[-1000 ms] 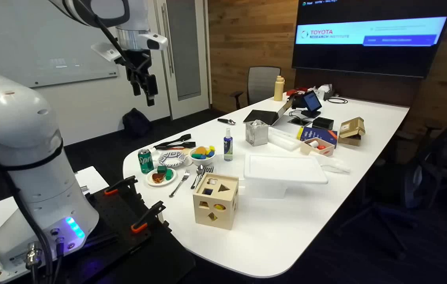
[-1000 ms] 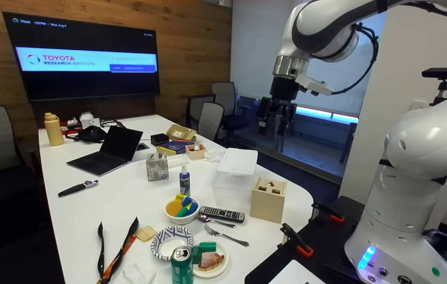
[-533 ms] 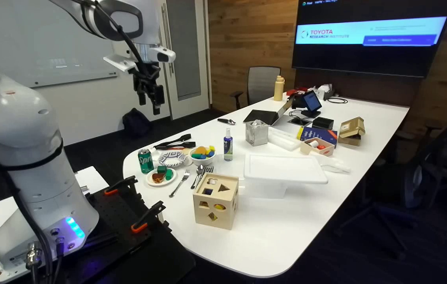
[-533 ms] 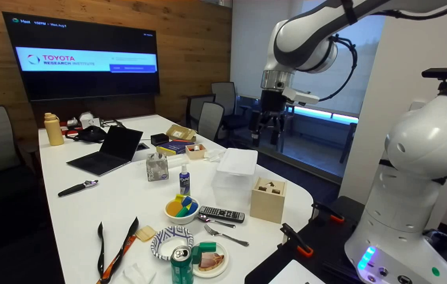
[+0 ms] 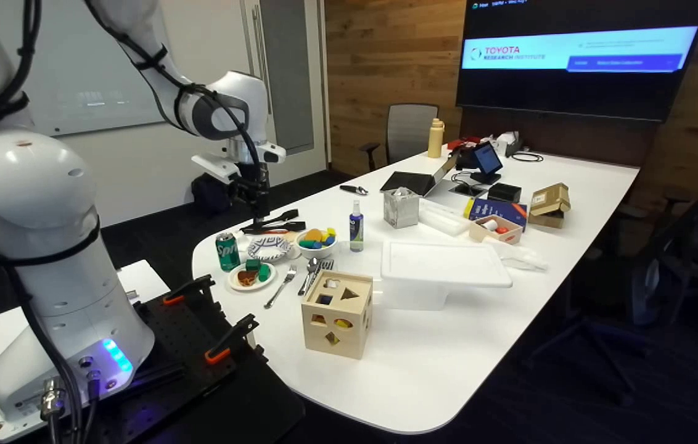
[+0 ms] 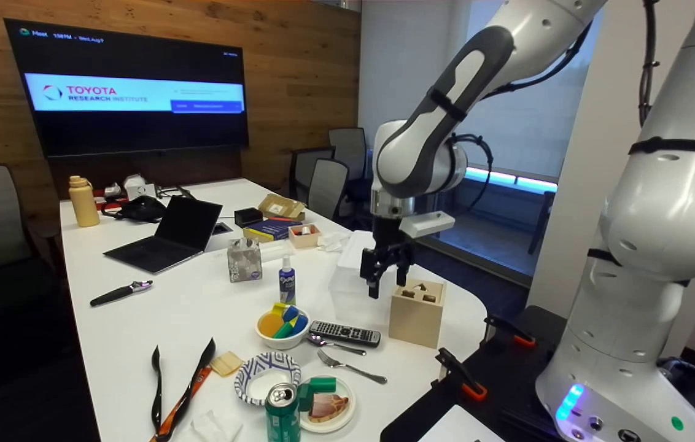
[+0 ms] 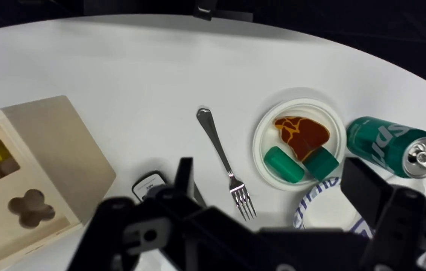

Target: Use the fork to stir the blocks in the white bowl.

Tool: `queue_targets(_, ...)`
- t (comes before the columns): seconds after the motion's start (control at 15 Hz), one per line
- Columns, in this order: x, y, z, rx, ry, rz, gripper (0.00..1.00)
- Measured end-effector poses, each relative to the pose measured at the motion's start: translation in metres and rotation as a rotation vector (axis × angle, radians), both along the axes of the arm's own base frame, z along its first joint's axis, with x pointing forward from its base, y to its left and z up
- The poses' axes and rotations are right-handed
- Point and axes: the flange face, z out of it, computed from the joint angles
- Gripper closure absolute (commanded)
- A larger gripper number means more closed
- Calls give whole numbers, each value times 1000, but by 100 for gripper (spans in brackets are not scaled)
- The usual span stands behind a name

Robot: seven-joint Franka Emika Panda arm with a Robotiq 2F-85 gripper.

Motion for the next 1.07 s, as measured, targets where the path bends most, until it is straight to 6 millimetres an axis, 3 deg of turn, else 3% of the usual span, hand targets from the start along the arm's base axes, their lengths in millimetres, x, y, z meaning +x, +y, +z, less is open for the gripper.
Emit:
queue_targets(0.47,35,24,-107,-6,88,38,0)
queue_targets(0.73,46,27,-150,-15,128,60,0)
queue_targets(1.07,52,15,-196,-31,103,85,0)
